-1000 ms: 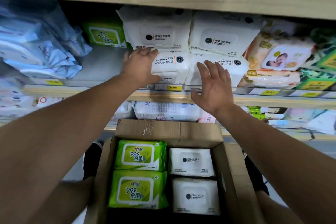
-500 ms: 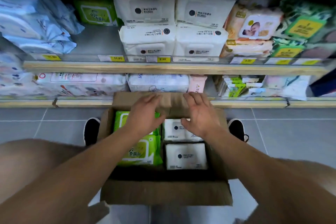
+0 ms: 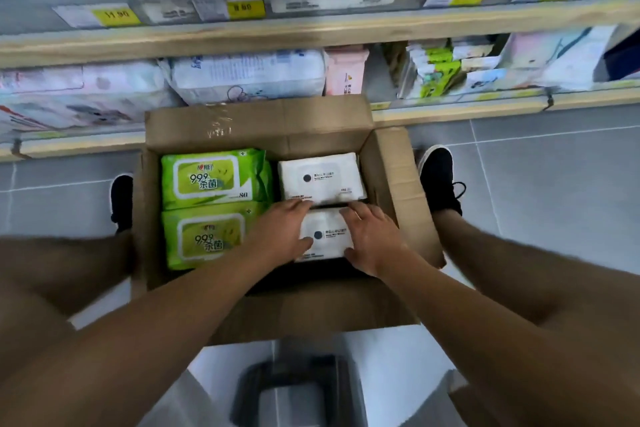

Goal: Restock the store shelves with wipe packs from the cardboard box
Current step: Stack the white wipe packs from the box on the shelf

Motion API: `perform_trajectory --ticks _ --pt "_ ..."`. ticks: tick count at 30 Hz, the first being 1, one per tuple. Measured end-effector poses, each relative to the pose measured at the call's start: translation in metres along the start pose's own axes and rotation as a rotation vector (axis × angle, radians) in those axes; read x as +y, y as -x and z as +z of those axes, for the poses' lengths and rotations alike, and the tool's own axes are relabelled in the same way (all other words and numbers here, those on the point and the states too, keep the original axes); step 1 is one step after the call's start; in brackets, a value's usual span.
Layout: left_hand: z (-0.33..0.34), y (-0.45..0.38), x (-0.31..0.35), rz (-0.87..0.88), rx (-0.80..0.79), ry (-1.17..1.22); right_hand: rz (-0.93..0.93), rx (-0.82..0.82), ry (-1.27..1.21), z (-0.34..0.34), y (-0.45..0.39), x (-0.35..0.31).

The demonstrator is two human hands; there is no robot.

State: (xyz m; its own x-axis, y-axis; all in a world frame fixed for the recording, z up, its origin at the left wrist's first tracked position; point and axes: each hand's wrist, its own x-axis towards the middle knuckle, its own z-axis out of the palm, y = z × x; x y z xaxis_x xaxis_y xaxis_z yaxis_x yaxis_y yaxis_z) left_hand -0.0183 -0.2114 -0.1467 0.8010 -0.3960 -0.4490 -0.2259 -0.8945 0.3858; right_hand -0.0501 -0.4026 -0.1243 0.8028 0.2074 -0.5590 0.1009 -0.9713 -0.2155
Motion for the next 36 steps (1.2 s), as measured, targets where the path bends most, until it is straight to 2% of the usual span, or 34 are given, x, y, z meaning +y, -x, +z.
perform_trajectory --ticks 8,13,17,21,24,27,29,34,36 --pt "0.057 -0.045 -0.006 -0.067 -0.188 0.041 0.009 -0.102 -0.078 0.037 -0.029 0.021" --pt "0.082 -0.06 -0.01 -0.137 -0.147 -0.003 -0.01 -0.125 -0.049 0.051 -0.043 0.026" --pt "0.08 -0.056 -0.015 -0.039 -0.161 -0.073 -0.023 -0.083 0.053 0.058 -0.051 0.027" --pt "0.077 -0.042 -0.021 0.079 -0.09 0.022 -0.044 -0.033 0.18 0.062 -0.063 0.021" --pt "0.073 -0.029 -0.024 0.207 -0.092 0.084 -0.086 -0.181 0.172 0.065 -0.08 0.016" --pt "0.064 -0.022 -0.032 0.322 -0.19 0.131 -0.106 -0.33 0.142 0.064 -0.093 0.015" --pt "0.051 -0.031 -0.032 0.286 -0.182 0.15 -0.12 -0.324 0.147 0.063 -0.095 0.013" --pt "0.019 -0.089 -0.031 0.078 0.12 0.091 -0.123 -0.212 0.152 0.07 -0.074 0.015" --pt "0.017 -0.111 -0.033 0.012 0.057 0.053 -0.131 -0.163 0.15 0.077 -0.062 0.017"
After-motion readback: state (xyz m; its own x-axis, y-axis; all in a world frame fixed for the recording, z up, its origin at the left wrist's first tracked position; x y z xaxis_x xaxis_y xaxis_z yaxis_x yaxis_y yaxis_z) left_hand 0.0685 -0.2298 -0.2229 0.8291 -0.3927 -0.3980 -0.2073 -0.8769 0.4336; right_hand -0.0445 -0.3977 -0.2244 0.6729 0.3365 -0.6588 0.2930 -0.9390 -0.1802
